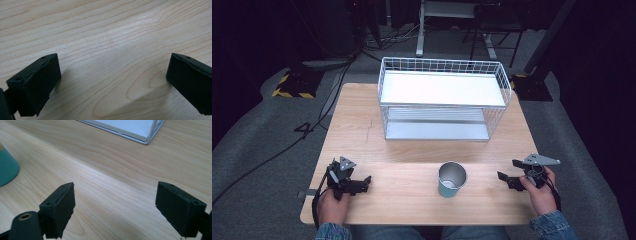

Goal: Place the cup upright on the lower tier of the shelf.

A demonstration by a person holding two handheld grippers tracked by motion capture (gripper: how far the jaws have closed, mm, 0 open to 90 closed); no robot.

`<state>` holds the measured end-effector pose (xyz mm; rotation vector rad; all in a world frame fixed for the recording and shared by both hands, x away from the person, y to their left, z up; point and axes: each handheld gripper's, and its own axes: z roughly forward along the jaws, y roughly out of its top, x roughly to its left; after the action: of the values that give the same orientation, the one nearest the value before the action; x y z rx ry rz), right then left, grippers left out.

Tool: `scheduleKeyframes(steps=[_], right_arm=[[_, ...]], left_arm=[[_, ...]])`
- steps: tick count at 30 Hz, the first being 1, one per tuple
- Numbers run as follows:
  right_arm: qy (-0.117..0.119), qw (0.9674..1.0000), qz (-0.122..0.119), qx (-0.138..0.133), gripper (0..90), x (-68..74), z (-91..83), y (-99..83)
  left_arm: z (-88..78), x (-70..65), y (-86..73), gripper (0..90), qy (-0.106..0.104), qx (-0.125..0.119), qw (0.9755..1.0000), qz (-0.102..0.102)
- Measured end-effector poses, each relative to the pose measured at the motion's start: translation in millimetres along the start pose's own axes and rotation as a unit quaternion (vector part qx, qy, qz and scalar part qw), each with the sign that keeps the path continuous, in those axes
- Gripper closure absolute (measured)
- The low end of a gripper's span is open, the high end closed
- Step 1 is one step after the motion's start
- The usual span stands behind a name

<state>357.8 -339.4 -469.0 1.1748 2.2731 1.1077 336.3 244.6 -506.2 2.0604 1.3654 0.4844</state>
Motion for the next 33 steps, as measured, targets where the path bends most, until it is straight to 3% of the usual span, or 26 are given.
scheduleKeyframes(steps=[16,23,29,33], right_arm=[[0.045,0.998,-0.042,-0.011,16.8,37.1,-3.9,16.1],[0.085,0.9947,-0.055,-0.017,16.8,60.3,-3.2,23.0],[0.101,0.9923,-0.069,-0.014,16.8,72.9,-0.3,26.4],[0.129,0.9884,-0.079,-0.01,16.6,86.4,7.3,28.7]], left_arm=[[0.0,-0.1,0.0,0.0,0.0,0.0,1.0,-0.001],[0.0,0.0,0.0,0.0,0.0,0.0,1.0,0.0],[-0.1,-0.1,-0.1,0.0,0.001,0.001,1.0,0.0],[0.0,-0.1,-0.1,0.0,0.0,0.0,1.0,0.0]])
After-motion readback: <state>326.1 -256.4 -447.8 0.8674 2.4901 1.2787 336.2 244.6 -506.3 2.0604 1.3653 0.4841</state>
